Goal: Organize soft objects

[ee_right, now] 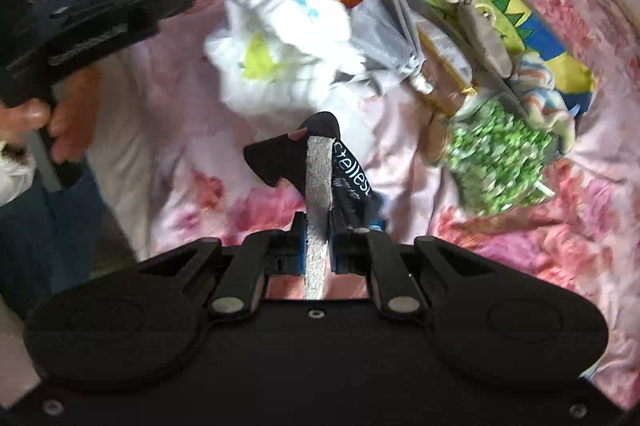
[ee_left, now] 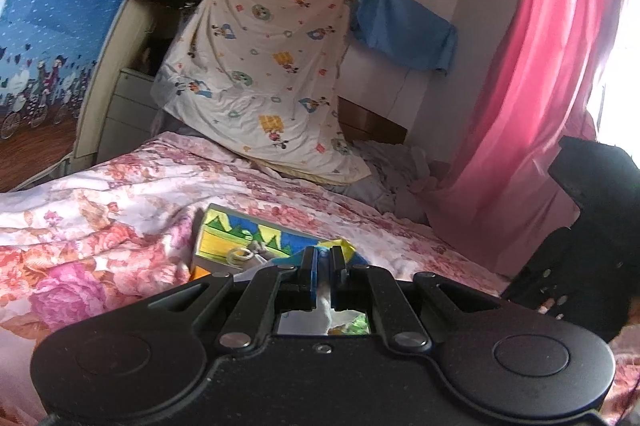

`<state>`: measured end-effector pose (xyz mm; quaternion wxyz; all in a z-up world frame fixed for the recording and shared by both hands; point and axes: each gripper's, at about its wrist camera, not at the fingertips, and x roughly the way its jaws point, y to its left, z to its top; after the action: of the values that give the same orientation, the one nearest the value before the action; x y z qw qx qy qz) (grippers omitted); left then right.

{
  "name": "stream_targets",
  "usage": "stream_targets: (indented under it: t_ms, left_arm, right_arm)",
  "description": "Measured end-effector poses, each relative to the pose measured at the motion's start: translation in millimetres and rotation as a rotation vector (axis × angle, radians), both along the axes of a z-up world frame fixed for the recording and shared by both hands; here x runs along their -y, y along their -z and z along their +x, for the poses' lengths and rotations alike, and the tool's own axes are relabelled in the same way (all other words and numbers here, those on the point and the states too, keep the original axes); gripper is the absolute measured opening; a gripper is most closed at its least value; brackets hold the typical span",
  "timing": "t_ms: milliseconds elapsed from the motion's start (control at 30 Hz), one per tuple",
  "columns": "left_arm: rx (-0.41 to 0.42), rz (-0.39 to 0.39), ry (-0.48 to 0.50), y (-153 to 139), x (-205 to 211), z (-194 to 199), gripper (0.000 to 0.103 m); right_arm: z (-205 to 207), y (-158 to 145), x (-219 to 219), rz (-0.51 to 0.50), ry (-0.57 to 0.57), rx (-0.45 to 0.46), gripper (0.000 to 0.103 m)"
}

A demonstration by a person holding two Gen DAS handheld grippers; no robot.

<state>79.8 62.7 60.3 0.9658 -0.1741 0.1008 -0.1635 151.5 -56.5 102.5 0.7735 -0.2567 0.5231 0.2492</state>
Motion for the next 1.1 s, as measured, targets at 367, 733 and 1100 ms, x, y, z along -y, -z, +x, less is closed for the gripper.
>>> stream_targets:
  t_ms: [367,733,1100]
  left_arm:
    - [-0.007,-0.035,0.001,-5.1,-12.6,7.2,0.005]
    - [-0.009,-0.010,0.063,-24.5,-2.7,43.4,0.005]
    - [0.002,-0.044,0.055,-36.2,-0.7,69.1,0.005]
  right_arm:
    - [53.3,5.6,3.7,-0.333,-0.097,0.107,0.005]
    - [88.7,-3.8,28.6,-0.374,-0.105,0.174,0.005]
    - [83.7,29.1,81.4,0.205,0.072,-0.246,0.005]
